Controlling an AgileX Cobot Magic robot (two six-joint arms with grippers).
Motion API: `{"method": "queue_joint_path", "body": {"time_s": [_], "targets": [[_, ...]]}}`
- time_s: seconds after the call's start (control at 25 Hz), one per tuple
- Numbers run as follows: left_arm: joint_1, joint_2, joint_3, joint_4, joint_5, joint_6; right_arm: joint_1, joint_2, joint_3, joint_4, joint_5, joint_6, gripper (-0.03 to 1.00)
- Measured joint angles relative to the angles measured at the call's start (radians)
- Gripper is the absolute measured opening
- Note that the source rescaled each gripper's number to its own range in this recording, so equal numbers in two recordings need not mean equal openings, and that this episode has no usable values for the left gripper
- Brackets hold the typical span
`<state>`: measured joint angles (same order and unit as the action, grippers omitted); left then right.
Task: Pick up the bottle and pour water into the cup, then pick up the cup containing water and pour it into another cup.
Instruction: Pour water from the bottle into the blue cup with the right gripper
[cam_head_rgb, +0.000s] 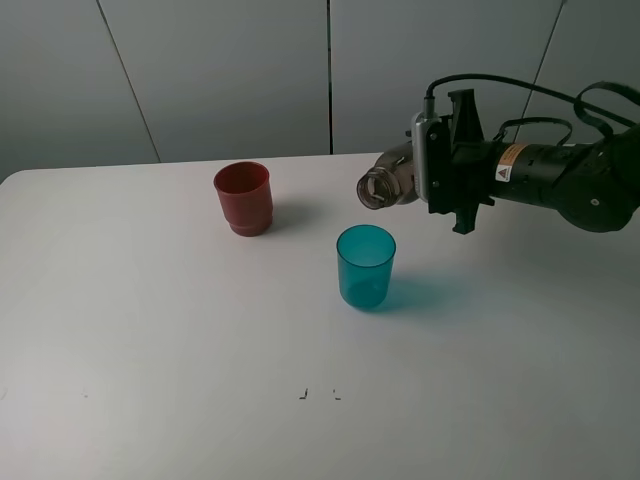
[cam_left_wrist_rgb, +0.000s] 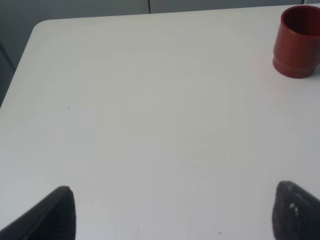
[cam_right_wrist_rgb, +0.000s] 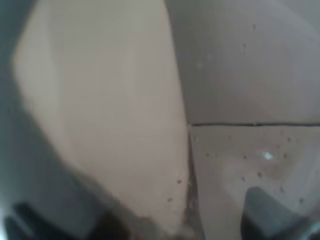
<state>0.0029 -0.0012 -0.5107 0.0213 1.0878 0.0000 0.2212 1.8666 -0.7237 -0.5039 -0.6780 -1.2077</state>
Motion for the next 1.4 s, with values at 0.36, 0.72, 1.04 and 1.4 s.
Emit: {"method": "queue_joint_path", "body": {"time_s": [0.36,0.72,1.04,1.4], "targets": [[0.0,0.0,0.0,0.0,0.0,0.0,0.0,0.0,-0.006,0.0,0.0,-0.061,0.0],[0.0,0.0,0.0,0.0,0.0,0.0,0.0,0.0,-0.01,0.0,-0.004,-0.112,0.0],[0.0,0.0,0.0,0.0,0.0,0.0,0.0,0.0,-0.01,0.006,-0.004,-0.14,0.0],[0.0,0.0,0.0,0.0,0.0,0.007,0.0,0.0,-0.01,0.025,-0.004,-0.178,0.0]]}}
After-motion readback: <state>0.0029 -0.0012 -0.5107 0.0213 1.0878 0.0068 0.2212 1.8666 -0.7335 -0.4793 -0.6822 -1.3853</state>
